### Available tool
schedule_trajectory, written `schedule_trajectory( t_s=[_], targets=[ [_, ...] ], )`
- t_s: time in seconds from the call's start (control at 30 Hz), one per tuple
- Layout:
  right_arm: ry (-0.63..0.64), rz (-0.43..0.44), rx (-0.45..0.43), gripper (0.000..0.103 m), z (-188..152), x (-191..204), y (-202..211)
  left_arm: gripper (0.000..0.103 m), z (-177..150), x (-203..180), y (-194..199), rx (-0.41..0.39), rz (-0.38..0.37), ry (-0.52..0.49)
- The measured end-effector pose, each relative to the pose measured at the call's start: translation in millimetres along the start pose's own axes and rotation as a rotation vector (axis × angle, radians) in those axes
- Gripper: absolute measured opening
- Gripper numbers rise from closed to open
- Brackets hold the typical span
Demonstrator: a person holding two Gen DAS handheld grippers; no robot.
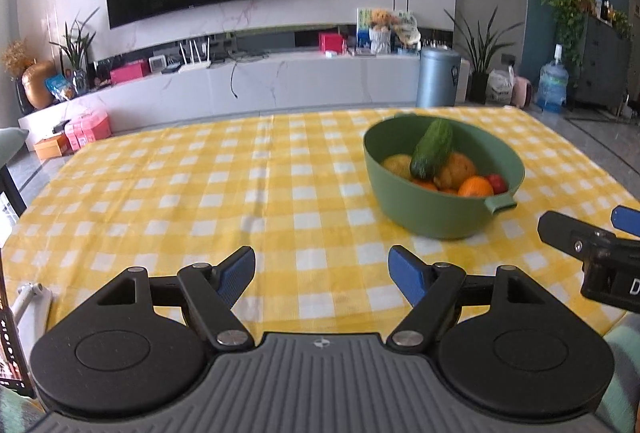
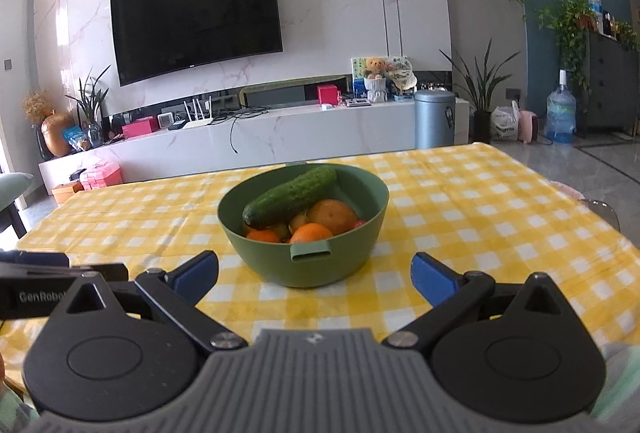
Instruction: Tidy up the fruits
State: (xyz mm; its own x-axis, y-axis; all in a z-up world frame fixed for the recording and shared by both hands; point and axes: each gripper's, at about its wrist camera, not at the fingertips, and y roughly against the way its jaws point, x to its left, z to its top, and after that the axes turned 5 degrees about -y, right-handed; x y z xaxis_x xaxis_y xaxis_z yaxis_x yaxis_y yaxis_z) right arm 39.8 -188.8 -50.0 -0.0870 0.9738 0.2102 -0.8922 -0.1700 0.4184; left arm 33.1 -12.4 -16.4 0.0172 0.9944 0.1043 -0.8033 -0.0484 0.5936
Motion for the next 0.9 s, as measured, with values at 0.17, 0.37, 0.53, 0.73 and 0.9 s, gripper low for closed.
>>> schedule_trajectory(
  t_s=[0.17, 0.37, 0.53, 0.73, 0.9],
  targets=[
    [0.001, 0.000, 0.014, 0.099, -0.2, 0.6, -5.7, 0.089, -2.3, -1.7, -1.5, 0.020, 0.008, -0.008],
    [0.001, 0.002, 0.014, 0.099, -1.0, 0.8, -6.2, 0.089, -1.6, -1.1, -1.9, 0.033, 0.008, -0.011],
    [0.003, 0.001, 0.013, 0.099, -1.5, 1.6, -7.0, 0.089, -1.2, -1.2, -1.7, 0.036, 0.010, -0.012],
    [0.011, -0.001, 0.011, 0.099, -2.4, 2.9, -5.6, 0.089, -1.7, 0.3, -1.4, 0.036, 0.010, -0.010],
    [0.017, -0.002, 0.010, 0.099, -3.1, 3.7, -4.9, 0.089, -2.4, 1.3, -1.1, 0.037, 0.008, -0.006]
  ],
)
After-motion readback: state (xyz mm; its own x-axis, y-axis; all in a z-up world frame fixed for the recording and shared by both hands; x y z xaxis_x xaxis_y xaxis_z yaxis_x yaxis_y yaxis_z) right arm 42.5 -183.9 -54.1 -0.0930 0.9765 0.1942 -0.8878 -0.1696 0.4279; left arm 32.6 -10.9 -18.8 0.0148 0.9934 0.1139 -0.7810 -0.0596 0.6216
